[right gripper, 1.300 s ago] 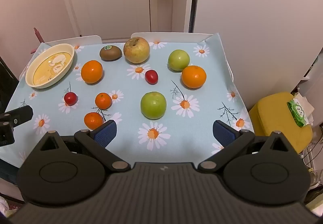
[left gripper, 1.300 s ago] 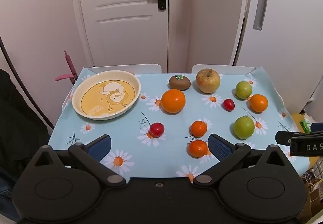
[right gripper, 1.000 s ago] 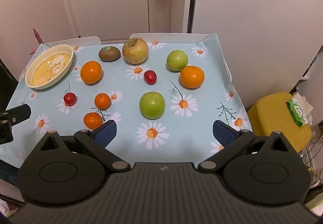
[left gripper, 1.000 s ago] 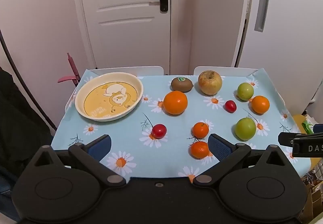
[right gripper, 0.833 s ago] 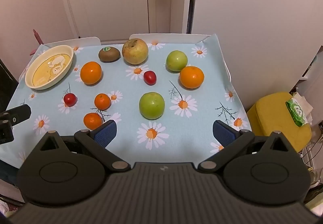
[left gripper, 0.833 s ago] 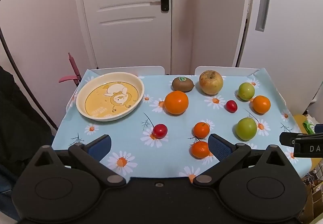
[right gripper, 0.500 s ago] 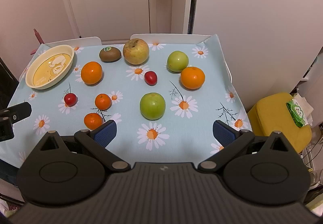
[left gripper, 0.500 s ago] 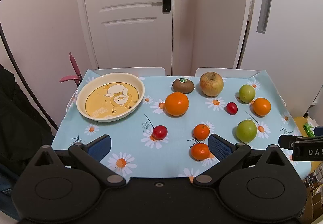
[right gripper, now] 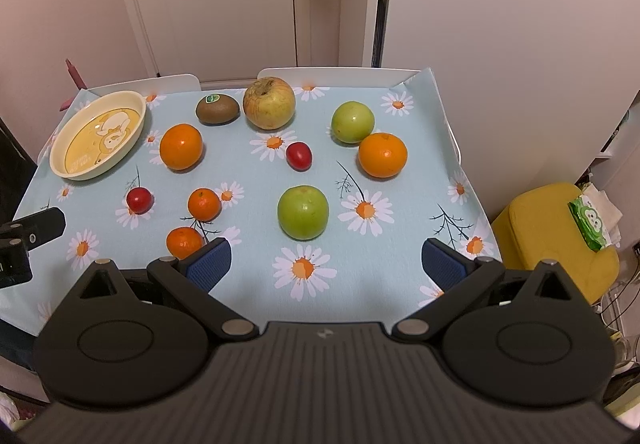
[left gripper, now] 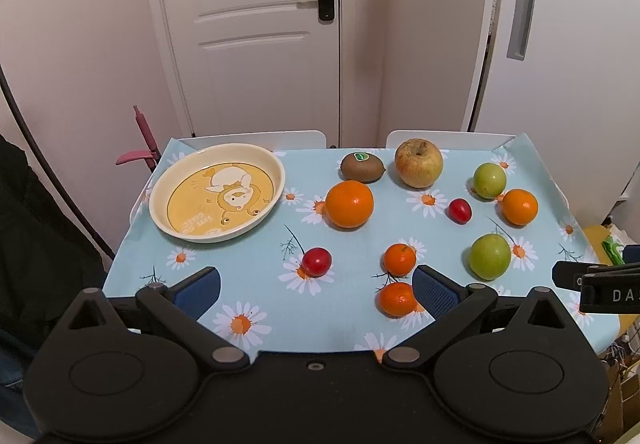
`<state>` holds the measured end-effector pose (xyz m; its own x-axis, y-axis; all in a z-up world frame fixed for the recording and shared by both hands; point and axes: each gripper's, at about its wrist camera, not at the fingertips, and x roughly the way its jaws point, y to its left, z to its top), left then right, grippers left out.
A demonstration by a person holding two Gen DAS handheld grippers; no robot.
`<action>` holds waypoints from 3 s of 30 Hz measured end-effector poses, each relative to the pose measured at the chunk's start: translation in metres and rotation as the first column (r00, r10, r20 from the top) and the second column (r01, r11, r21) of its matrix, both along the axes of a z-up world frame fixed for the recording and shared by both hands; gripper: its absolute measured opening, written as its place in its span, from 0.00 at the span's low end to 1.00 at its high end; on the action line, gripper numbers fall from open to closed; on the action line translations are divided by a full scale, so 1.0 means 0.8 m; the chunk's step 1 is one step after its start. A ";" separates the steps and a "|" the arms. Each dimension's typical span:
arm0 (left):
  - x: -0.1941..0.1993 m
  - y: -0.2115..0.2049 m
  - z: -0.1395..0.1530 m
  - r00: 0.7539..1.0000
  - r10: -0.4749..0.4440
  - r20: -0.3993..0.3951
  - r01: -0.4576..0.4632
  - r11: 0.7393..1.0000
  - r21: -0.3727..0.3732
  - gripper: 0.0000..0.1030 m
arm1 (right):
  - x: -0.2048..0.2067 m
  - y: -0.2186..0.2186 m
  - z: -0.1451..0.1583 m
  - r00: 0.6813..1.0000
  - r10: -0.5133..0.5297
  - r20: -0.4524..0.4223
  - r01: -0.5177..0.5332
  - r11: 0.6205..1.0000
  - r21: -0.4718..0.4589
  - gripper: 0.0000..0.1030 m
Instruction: Organize fruits
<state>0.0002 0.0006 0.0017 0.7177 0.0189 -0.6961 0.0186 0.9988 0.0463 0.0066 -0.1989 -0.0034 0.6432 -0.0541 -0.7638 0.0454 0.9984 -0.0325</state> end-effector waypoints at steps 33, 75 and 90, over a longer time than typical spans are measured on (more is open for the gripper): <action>-0.002 -0.012 0.005 1.000 -0.020 0.011 0.020 1.000 0.018 1.00 | -0.001 -0.002 0.005 1.000 -0.002 0.000 0.002 1.000 0.002 1.00; 0.043 -0.057 -0.089 0.990 -0.133 -0.043 0.136 0.989 0.057 1.00 | 0.049 -0.031 -0.068 0.977 0.213 0.032 -0.213 0.977 0.001 1.00; 0.067 -0.099 -0.150 0.998 0.044 -0.054 -0.040 0.997 0.063 0.76 | 0.111 -0.065 -0.138 0.900 0.434 0.038 -0.435 0.898 0.061 1.00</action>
<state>0.0541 -0.0784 -0.1182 0.6755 0.0926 -0.7315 -0.0189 0.9939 0.1085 0.0954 -0.2511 -0.1135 0.6087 0.2846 -0.7406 -0.3935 0.9189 0.0297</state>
